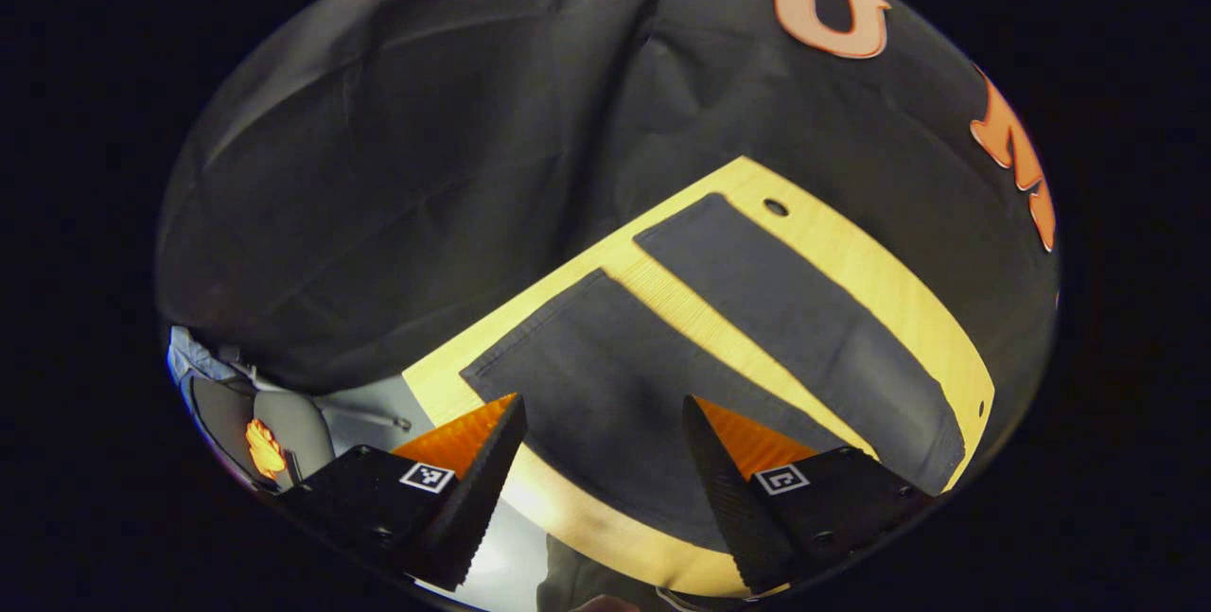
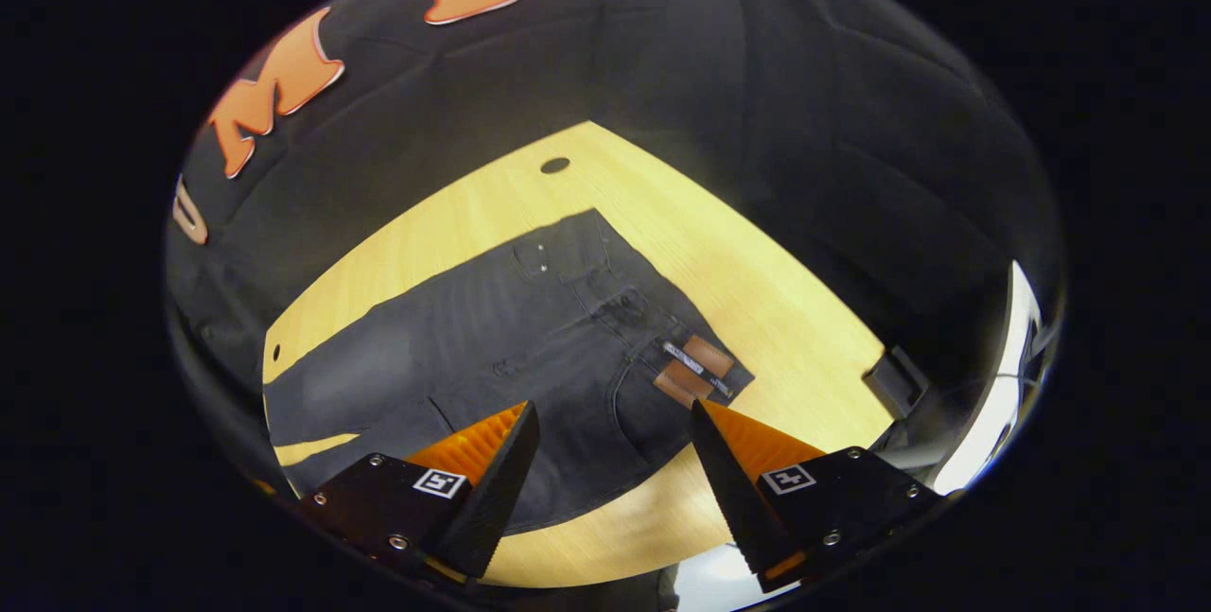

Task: Grasp the waist and the cuffs of the jeans and fold them to make the two legs overlap; first hold the waist and fold one-third of the jeans toward the cuffs, then hold the cuffs and fold the remaining one-third in the same direction to finish folding.

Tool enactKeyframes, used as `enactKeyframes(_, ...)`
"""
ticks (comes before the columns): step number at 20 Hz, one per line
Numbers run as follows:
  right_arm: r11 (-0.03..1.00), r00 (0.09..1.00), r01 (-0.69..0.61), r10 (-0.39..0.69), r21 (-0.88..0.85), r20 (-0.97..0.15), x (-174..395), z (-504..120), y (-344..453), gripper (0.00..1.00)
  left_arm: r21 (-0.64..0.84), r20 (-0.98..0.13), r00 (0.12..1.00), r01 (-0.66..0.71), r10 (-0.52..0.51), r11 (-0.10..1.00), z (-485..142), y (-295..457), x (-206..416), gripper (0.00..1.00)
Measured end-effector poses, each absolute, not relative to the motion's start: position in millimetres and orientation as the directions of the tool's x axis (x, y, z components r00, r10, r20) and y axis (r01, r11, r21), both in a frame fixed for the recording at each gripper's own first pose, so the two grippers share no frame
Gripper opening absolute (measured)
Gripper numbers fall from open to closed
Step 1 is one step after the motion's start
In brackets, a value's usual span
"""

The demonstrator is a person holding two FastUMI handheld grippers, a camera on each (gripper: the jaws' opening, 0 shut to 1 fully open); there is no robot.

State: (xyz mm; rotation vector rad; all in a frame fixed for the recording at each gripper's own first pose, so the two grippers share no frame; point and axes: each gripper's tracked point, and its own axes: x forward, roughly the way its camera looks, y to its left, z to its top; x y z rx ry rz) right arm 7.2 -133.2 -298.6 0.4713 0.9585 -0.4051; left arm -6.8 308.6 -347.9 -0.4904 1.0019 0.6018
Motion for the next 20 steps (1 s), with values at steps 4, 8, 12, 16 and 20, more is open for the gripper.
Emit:
enactKeyframes(4,0.755,0.452,0.619,-0.116,0.217,-0.884,3,-326,-146,0.97,-0.105,-0.93,0.319,-0.707,0.183,0.699,-361,328,2,0.99)
enactKeyframes(8,0.681,0.357,0.704,-0.092,0.203,-0.929,-6,-356,-157,0.98,-0.126,-0.96,0.256,-0.758,0.114,0.641,-391,346,-4,0.99)
enactKeyframes(12,0.629,0.302,0.753,-0.066,0.195,-0.951,-5,-382,-163,0.97,-0.14,-0.978,0.204,-0.804,0.047,0.577,-414,354,-17,0.99)
enactKeyframes(16,0.585,0.275,0.787,-0.049,0.196,-0.96,1,-392,-166,0.98,-0.123,-0.988,0.153,-0.838,0.013,0.531,-425,365,-21,0.99)
enactKeyframes(20,0.593,0.232,0.79,-0.058,0.154,-0.971,0,-396,-165,0.98,-0.077,-0.996,0.088,-0.861,-0.001,0.503,-440,387,-27,0.99)
